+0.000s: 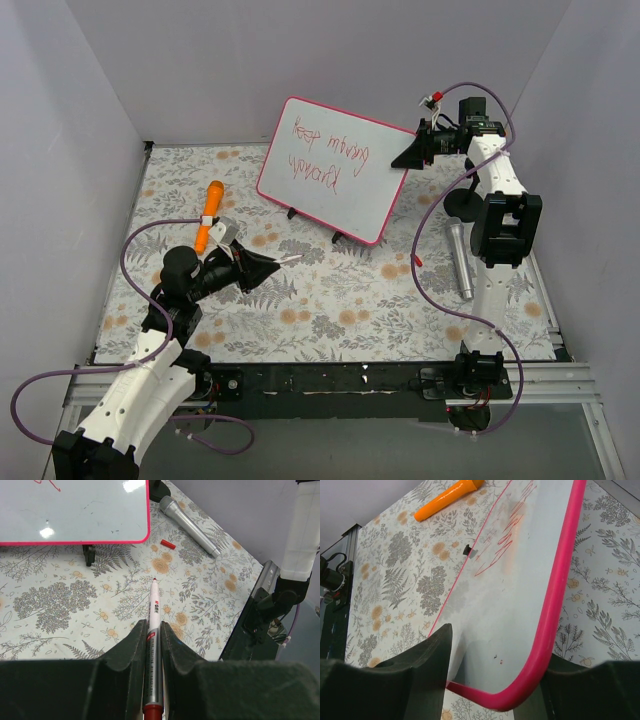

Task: Write a sentence on the whiteboard
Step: Put down the whiteboard on the whiteboard stand.

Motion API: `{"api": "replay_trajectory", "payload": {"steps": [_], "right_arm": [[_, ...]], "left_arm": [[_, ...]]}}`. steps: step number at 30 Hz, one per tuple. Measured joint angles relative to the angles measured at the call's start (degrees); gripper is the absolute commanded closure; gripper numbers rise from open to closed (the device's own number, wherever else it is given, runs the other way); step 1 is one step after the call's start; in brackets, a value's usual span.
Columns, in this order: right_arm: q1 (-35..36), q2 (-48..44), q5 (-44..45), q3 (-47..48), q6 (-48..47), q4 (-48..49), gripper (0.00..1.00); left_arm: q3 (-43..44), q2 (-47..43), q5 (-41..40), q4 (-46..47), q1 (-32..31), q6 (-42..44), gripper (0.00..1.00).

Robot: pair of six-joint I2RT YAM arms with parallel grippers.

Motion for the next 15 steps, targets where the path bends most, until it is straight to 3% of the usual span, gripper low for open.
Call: {"api": "replay_trajectory", "payload": {"steps": [4, 10, 15], "right_arm": [[0.0, 0.0, 1.0, -1.1, -0.4, 0.5, 0.46], [0.0, -0.1, 1.5, -3.0, -0.7, -0.4, 0.62], [0.0, -0.1, 1.7, -3.6, -1.2, -1.3, 0.8]], "left_arm": [[0.0, 0.0, 0.0, 0.0, 0.0, 0.0, 1.0], [0.0, 0.0, 0.0, 0.0, 0.0, 0.0, 1.0], [0.0, 0.0, 0.0, 0.0, 0.0, 0.0, 1.0]]}}
